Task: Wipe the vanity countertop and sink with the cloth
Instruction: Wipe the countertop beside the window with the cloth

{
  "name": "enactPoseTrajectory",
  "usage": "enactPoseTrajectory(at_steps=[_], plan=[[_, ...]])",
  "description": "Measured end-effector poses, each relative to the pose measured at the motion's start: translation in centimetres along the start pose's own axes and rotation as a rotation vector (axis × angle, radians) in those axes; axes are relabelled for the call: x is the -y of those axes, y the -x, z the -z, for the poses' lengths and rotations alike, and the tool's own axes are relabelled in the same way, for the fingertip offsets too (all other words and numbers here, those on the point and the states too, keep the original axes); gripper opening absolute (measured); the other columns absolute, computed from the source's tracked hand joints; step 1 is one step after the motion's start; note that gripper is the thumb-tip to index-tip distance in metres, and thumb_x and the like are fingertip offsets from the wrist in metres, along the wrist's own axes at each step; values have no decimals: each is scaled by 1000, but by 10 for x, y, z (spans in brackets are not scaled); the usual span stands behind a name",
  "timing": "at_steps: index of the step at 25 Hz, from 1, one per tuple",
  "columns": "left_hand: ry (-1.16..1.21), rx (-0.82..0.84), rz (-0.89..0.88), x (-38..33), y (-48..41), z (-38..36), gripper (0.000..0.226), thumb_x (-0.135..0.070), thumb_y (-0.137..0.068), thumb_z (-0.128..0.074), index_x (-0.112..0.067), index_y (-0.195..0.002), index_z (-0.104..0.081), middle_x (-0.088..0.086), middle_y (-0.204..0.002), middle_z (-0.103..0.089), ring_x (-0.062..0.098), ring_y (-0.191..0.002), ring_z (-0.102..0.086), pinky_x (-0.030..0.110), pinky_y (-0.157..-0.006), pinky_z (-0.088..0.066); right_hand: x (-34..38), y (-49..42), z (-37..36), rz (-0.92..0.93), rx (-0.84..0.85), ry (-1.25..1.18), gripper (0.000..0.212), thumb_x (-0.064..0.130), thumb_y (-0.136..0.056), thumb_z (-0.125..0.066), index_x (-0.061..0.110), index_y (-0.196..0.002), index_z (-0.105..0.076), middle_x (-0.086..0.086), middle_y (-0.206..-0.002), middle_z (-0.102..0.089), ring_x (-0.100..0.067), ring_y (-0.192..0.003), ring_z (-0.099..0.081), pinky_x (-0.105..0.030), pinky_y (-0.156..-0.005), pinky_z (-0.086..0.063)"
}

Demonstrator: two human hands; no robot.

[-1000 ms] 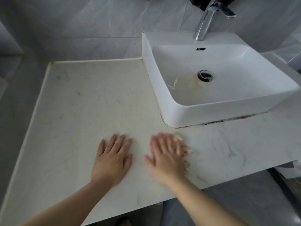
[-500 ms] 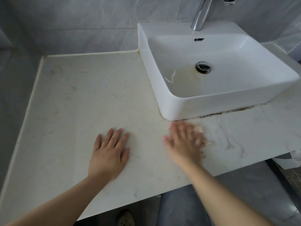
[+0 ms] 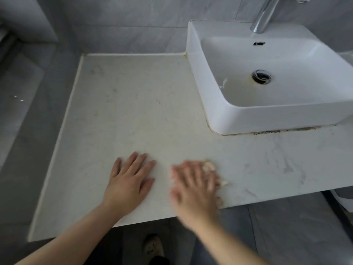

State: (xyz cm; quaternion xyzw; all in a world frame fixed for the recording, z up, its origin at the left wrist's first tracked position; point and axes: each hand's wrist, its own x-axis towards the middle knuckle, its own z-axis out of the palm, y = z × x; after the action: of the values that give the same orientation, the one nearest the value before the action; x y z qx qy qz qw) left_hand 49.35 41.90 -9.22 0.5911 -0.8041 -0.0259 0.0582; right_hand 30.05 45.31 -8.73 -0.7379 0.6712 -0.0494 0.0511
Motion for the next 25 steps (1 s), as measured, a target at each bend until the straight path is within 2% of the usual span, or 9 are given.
enactPoseTrajectory(at_steps=[2,4,8,10,15,17,19,21,25], plan=[[12,10,34,14,20,3,52,-50,-95,-18,-28,-130,-50,3,-137,-52,21,-131,-36,45,-106,-16,48,13,-2,297,72,-25,54,51,-83,-37,30,-131,-52,1,-139,-52,-28,-129,-47,-57,-100,-22],[20,18,69,26,34,8,56,-52,-96,-13,-27,-131,-49,3,-138,-51,19,-131,-34,42,-107,-12,39,-12,-1,418,38,39,49,47,-87,-35,33,-131,-52,4,-139,-52,-25,-131,-45,-54,-103,-24],[22,12,189,40,57,15,64,-59,-93,-9,-29,-130,-51,4,-137,-51,25,-130,-40,42,-106,-13,-43,-86,10,-91,28,28,47,37,-97,-28,38,-144,-26,5,-156,-22,-23,-143,-14,-53,-113,-11],[-6,14,260,47,69,14,64,-62,-91,-9,-31,-131,-48,4,-138,-50,23,-132,-35,46,-106,-18,-30,-86,10,-221,22,-17,49,36,-97,-27,37,-146,-24,3,-157,-21,-26,-144,-13,-53,-114,-8],[-21,16,384,62,87,17,68,-66,-88,-9,-32,-133,-47,6,-140,-47,27,-132,-34,53,-104,-23,23,-31,-4,578,85,70,53,41,-85,-31,32,-135,-48,1,-138,-53,-27,-128,-47,-50,-104,-29],[-17,-7,435,63,94,17,71,-66,-88,-9,-29,-133,-49,8,-140,-47,28,-131,-35,51,-105,-23,-2,-79,1,354,66,80,54,41,-88,-25,32,-138,-43,-2,-143,-46,-28,-134,-38,-55,-105,-25],[-13,-49,492,59,102,18,71,-64,-89,-9,-25,-132,-50,10,-140,-47,31,-130,-37,47,-106,-21,-14,-120,11,-124,69,-18,50,39,-95,-23,35,-144,-29,-1,-155,-25,-28,-142,-18,-58,-111,-11],[-5,-97,530,55,110,17,69,-59,-92,-11,-20,-131,-52,12,-138,-48,33,-129,-39,43,-106,-20,15,-124,8,-223,97,-56,52,39,-95,-21,33,-147,-22,-3,-157,-18,-29,-144,-10,-59,-112,-7],[50,-218,595,60,117,15,54,-38,-86,-34,-6,-122,-58,17,-132,-53,33,-125,-44,40,-101,-30,102,-22,-12,583,138,-46,59,39,-79,-31,32,-136,-47,-1,-143,-47,-28,-132,-43,-51,-107,-22]])
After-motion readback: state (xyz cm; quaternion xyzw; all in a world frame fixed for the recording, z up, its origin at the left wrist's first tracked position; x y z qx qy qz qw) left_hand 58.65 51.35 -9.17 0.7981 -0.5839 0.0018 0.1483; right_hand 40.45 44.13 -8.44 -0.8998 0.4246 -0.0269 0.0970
